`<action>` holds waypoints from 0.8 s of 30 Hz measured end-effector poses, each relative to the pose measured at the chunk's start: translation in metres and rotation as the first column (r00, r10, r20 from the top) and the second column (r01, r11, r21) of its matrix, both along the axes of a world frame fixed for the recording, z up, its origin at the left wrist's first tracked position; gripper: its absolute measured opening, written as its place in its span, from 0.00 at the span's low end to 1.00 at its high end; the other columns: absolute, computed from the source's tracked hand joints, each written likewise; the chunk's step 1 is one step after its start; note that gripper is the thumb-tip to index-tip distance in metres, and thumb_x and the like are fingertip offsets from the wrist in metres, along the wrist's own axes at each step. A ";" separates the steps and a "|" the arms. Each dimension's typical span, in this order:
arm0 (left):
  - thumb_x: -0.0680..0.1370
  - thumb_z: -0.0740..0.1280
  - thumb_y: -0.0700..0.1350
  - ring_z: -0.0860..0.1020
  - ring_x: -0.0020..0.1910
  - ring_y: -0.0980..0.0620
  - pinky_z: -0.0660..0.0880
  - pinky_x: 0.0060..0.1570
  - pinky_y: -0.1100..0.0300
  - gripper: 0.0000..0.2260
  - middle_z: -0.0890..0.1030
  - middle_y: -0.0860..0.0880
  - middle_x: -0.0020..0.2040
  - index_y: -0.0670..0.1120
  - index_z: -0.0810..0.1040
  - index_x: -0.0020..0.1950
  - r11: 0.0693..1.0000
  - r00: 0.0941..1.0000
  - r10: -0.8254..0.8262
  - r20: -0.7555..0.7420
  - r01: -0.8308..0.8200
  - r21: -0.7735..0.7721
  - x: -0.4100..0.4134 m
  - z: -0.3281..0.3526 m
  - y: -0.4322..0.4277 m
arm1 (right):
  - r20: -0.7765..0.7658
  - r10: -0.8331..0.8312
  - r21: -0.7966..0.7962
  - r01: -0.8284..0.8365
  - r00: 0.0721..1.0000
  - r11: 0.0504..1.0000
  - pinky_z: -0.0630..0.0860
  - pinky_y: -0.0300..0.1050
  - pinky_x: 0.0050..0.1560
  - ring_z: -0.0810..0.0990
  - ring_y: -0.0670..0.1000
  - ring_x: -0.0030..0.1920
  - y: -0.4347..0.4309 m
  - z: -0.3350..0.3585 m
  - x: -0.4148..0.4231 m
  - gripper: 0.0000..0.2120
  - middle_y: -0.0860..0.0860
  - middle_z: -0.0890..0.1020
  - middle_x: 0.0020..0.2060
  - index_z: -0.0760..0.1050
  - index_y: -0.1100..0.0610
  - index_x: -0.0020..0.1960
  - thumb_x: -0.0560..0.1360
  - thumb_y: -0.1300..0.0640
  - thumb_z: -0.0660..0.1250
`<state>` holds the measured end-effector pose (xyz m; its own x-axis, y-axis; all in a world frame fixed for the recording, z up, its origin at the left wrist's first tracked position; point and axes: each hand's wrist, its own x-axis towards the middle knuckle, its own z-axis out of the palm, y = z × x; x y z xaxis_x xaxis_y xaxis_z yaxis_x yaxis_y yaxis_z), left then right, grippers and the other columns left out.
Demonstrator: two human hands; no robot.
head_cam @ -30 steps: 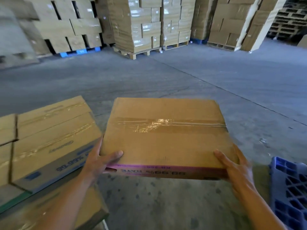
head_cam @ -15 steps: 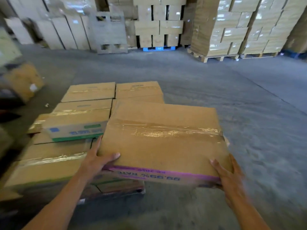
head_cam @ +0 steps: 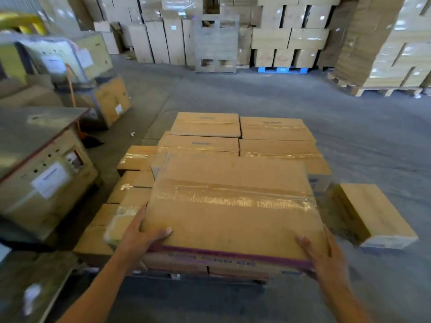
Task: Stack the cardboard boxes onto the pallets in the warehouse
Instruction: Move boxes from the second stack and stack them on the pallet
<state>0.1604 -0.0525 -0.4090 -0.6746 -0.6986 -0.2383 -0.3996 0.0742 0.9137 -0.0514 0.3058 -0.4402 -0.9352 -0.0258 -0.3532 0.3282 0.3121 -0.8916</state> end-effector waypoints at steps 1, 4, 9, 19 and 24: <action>0.68 0.79 0.51 0.71 0.64 0.44 0.78 0.50 0.50 0.49 0.60 0.46 0.77 0.60 0.52 0.80 1.000 1.000 0.004 -0.022 -0.003 0.020 0.004 -0.006 -0.023 | 0.030 -0.005 -0.003 0.005 1.000 1.000 0.81 0.64 0.54 0.79 0.58 0.60 -0.028 -0.003 0.009 0.49 0.47 0.73 0.68 0.62 0.27 0.67 0.51 0.26 0.78; 0.70 0.79 0.47 0.73 0.57 0.49 0.76 0.42 0.58 0.48 0.60 0.46 0.77 0.58 0.52 0.81 0.992 1.000 0.013 0.002 -0.013 0.129 0.025 -0.026 -0.083 | 0.098 0.001 0.022 -0.003 0.995 1.000 0.80 0.65 0.56 0.78 0.58 0.61 -0.088 -0.021 0.025 0.53 0.47 0.74 0.68 0.62 0.29 0.70 0.49 0.27 0.80; 0.57 0.86 0.56 0.76 0.62 0.41 0.82 0.51 0.42 0.56 0.64 0.48 0.74 0.66 0.57 0.77 0.975 0.997 -0.010 0.077 -0.008 0.223 0.032 -0.054 -0.159 | 0.150 -0.002 0.060 -0.007 0.989 0.998 0.77 0.61 0.62 0.76 0.59 0.63 -0.151 -0.031 0.045 0.57 0.51 0.73 0.69 0.61 0.37 0.76 0.52 0.28 0.79; 0.66 0.81 0.43 0.74 0.59 0.45 0.82 0.48 0.44 0.52 0.59 0.50 0.76 0.66 0.52 0.79 0.940 0.965 0.037 0.259 -0.122 0.318 0.008 -0.112 -0.206 | 0.121 0.024 0.204 -0.049 0.992 0.978 0.75 0.64 0.65 0.76 0.57 0.64 -0.211 -0.063 0.011 0.43 0.51 0.75 0.64 0.63 0.43 0.78 0.67 0.41 0.79; 0.66 0.80 0.42 0.71 0.68 0.40 0.81 0.52 0.40 0.51 0.60 0.53 0.75 0.67 0.53 0.78 0.934 0.962 0.045 0.268 -0.136 0.330 -0.018 -0.135 -0.225 | 0.142 0.041 0.238 -0.074 0.989 0.968 0.71 0.58 0.69 0.74 0.59 0.68 -0.232 -0.086 -0.021 0.41 0.54 0.74 0.71 0.65 0.45 0.78 0.69 0.44 0.78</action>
